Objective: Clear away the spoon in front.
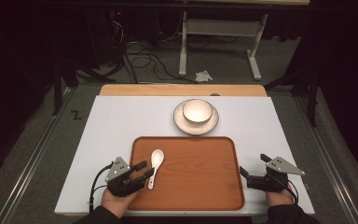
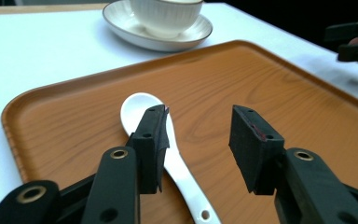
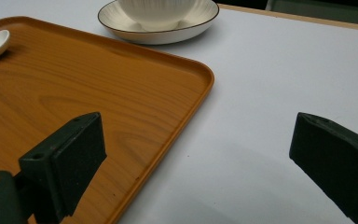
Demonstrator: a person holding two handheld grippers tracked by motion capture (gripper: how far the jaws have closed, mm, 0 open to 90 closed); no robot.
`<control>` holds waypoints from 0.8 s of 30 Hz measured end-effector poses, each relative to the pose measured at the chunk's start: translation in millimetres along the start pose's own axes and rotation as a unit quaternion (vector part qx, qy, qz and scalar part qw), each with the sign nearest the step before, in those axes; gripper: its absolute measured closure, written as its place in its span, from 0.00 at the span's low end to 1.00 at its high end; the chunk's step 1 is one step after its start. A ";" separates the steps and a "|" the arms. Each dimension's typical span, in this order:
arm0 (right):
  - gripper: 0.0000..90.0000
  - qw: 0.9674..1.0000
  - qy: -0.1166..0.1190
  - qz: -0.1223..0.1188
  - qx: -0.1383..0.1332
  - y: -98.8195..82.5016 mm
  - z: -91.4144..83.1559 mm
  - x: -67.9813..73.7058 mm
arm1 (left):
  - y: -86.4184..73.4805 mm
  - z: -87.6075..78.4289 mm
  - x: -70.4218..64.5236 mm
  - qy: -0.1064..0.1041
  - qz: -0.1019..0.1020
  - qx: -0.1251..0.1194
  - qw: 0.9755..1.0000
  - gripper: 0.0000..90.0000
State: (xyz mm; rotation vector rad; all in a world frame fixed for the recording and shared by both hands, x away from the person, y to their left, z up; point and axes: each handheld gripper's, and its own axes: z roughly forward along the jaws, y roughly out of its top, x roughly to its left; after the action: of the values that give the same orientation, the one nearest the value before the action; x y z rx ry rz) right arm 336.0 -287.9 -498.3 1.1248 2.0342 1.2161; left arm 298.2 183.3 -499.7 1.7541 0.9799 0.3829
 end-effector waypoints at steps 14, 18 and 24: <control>0.05 1.000 0.000 -0.003 0.000 0.2 0.4 0.2 | 0.0 15.3 -8.5 0.079 0.059 0.119 0.988 1.00; 0.05 1.000 0.001 -0.003 0.001 0.4 0.8 1.0 | -2.7 21.3 -11.1 0.098 0.081 0.153 0.980 1.00; 0.05 1.000 0.000 -0.004 0.001 0.4 0.9 0.7 | -4.7 26.4 -13.6 0.100 0.092 0.183 0.974 1.00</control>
State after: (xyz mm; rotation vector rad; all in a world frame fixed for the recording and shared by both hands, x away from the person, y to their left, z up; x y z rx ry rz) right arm 336.5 -286.8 -498.4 1.1170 2.0384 1.2116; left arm 305.2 156.7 -511.9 2.1835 1.0855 0.5304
